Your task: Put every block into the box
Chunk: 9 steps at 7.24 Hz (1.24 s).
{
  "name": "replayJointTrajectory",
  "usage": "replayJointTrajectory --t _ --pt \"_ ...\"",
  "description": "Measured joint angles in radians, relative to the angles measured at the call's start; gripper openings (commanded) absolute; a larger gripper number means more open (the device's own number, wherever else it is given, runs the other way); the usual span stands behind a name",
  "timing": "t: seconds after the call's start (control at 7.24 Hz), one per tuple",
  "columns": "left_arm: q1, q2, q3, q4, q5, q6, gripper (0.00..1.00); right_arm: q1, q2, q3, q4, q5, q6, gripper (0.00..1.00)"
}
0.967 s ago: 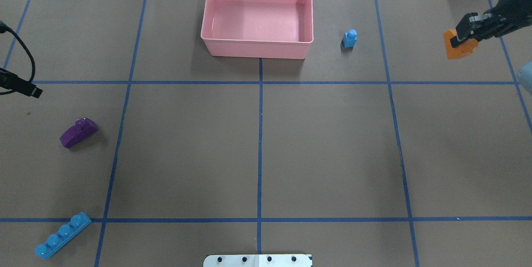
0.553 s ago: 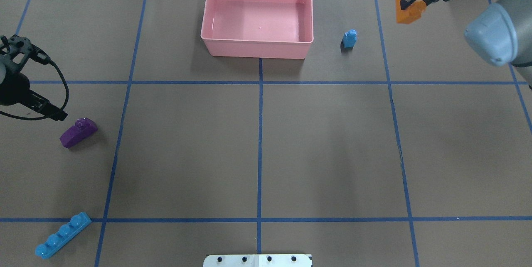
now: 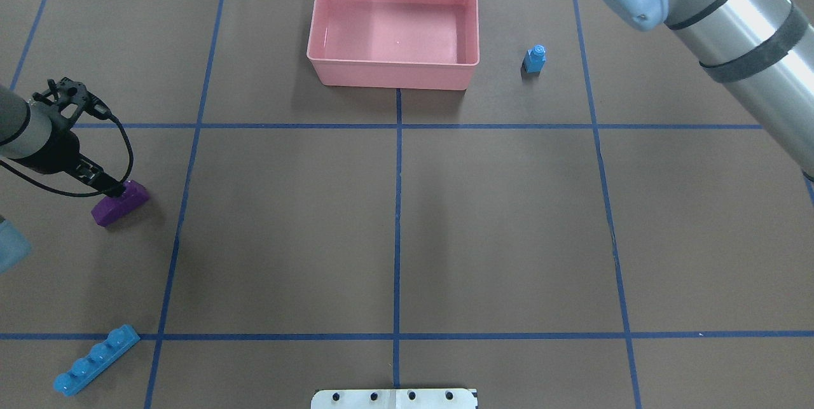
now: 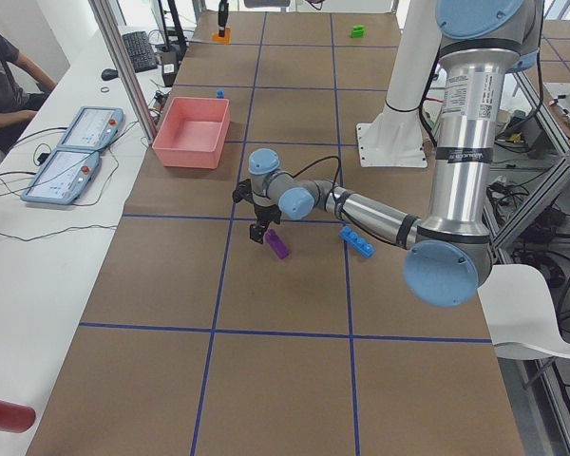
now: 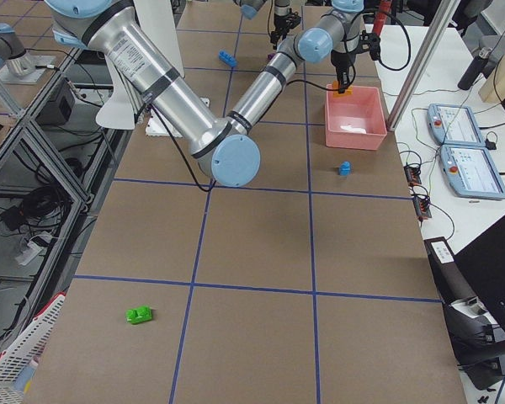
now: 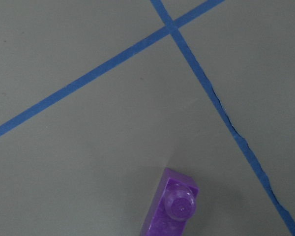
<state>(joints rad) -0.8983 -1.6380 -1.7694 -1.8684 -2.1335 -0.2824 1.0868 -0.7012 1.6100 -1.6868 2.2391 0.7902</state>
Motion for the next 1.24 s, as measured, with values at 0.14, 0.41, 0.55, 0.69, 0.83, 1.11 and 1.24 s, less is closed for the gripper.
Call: replayJointTrajectory --t 0.14,0.41,0.55,0.69,0.83,1.11,1.24 --pt "0.012 -0.013 0.021 -0.005 0.003 -0.002 0.99 -0.013 0.03 -0.039 0.012 -0.02 0.0 0.0" --pt "0.036 -0.021 0.036 -0.009 0.005 -0.007 0.99 -0.025 0.062 -0.104 0.068 -0.032 0.003 0.0" --pt "0.046 -0.021 0.041 -0.009 0.005 -0.008 0.99 -0.029 0.076 -0.125 0.082 -0.034 0.004 0.0" --pt "0.055 -0.022 0.046 -0.009 0.005 -0.01 0.9 -0.034 0.104 -0.154 0.088 -0.038 0.004 0.0" --pt "0.063 -0.022 0.052 -0.011 0.005 -0.01 0.77 -0.047 0.146 -0.21 0.114 -0.055 0.006 0.0" --pt "0.071 -0.024 0.06 -0.015 0.004 -0.013 0.41 -0.076 0.218 -0.372 0.243 -0.1 0.024 0.0" --pt "0.073 -0.026 0.063 -0.016 0.004 -0.014 0.08 -0.083 0.237 -0.429 0.293 -0.113 0.029 0.0"
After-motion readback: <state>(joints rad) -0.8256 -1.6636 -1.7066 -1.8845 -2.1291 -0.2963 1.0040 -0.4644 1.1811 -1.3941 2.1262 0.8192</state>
